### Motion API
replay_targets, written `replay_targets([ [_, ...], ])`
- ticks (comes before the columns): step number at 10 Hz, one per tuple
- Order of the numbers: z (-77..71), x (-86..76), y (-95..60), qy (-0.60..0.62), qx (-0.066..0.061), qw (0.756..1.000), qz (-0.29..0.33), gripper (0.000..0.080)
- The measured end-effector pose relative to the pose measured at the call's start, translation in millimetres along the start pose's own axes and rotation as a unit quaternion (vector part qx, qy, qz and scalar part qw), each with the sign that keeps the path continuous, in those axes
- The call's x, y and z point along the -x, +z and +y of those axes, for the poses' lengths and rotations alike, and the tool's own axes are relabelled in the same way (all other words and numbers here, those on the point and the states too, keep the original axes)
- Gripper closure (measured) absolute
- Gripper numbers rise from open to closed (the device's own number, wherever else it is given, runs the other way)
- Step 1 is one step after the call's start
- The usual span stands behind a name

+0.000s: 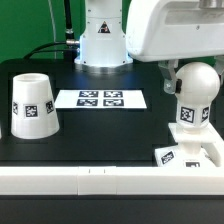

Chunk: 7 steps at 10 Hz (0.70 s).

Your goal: Assemble lamp

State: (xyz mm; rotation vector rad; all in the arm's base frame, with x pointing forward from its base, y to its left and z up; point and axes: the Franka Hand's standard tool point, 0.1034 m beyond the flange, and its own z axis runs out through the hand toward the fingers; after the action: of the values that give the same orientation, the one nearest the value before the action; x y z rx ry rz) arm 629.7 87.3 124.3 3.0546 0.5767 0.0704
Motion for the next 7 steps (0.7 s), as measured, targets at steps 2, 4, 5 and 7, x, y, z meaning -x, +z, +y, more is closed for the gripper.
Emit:
replay_targets([
  [2,-0.1,0.0,0.0,0.055,-0.001,0.998,0.0,0.0221],
  [4,0.7,0.9,-0.1,0.142,-0.007,0.99,0.001,0.0221],
  [5,1.4,1.4,0.3,0.185,-0.01,0.983,0.001,0.0221],
  [7,3.4,2.8,1.2,0.278,-0.02,0.96,-0.002,0.0221],
])
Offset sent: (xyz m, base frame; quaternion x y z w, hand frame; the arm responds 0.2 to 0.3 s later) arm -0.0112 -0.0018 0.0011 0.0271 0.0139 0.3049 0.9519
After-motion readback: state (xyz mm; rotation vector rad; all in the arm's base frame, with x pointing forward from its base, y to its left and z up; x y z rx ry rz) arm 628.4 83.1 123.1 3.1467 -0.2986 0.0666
